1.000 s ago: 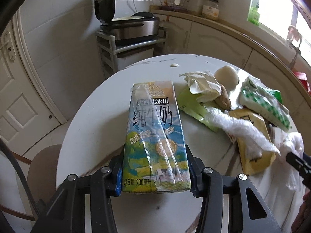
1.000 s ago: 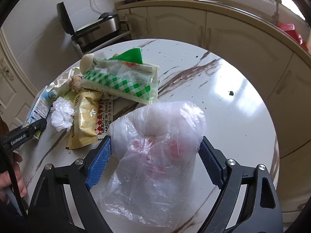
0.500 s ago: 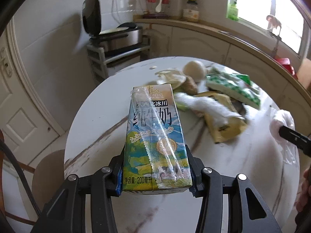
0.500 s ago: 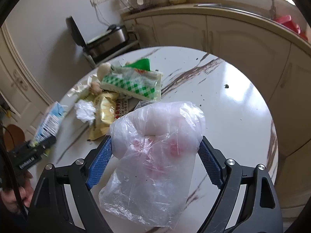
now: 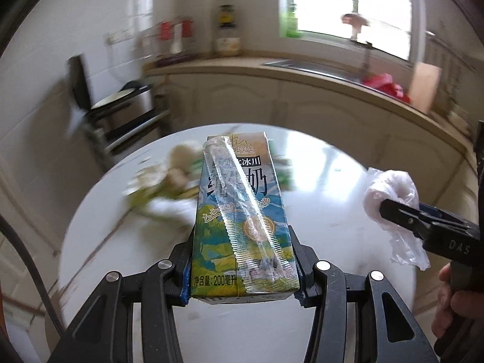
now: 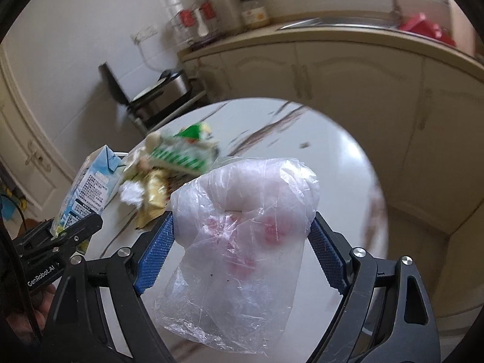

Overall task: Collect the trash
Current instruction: 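Carry the carton and bag to the blue bin and release both, then move both open tools back over the table, then grasp the crumpled clear wrapper with the left tool while the right tool grasps the yellow wrapper, then carry both wrappers to the blue bin and open both tools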

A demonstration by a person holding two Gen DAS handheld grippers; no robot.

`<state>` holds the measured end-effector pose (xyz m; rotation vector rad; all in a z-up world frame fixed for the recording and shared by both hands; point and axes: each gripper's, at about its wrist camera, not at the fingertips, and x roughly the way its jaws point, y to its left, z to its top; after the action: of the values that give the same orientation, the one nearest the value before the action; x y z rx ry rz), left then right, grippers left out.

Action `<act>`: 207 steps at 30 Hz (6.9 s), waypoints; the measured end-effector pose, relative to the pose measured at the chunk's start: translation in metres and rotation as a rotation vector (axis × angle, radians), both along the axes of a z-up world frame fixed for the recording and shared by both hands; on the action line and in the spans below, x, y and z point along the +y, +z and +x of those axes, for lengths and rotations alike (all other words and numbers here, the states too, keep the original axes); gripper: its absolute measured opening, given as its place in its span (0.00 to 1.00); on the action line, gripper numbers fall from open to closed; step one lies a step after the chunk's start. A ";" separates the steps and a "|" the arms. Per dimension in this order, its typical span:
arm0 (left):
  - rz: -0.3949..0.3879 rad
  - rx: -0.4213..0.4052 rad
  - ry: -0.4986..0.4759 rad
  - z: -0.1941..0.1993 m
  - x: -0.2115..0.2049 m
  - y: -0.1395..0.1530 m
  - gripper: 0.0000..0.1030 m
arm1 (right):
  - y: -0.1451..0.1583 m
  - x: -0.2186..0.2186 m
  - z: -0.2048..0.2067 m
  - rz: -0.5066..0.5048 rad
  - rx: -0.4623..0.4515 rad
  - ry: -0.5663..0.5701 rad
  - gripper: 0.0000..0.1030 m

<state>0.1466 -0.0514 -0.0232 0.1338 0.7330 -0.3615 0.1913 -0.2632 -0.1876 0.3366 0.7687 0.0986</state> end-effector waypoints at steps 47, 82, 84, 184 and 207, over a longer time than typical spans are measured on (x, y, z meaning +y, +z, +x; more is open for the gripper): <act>0.241 0.446 -0.462 0.032 -0.367 -0.246 0.58 | -0.306 -0.319 -0.130 0.313 0.521 -0.621 1.00; -0.086 -0.238 0.000 -0.114 0.011 0.048 0.99 | 0.099 -0.066 -0.073 -0.028 -0.190 -0.310 1.00; -0.086 -0.245 0.052 -0.115 0.032 0.048 0.99 | 0.105 -0.039 -0.063 -0.045 -0.205 -0.262 1.00; -0.090 0.145 0.164 0.042 0.187 -0.040 0.12 | -0.027 0.134 0.076 -0.026 0.113 0.283 0.22; -0.081 0.081 -0.305 -0.023 -0.020 0.013 0.12 | 0.016 -0.058 -0.027 -0.005 0.003 -0.099 0.22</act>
<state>0.1237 -0.0714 -0.0106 0.1553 0.7777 -0.6900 0.1640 -0.3213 -0.1719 0.3698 0.7538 0.0027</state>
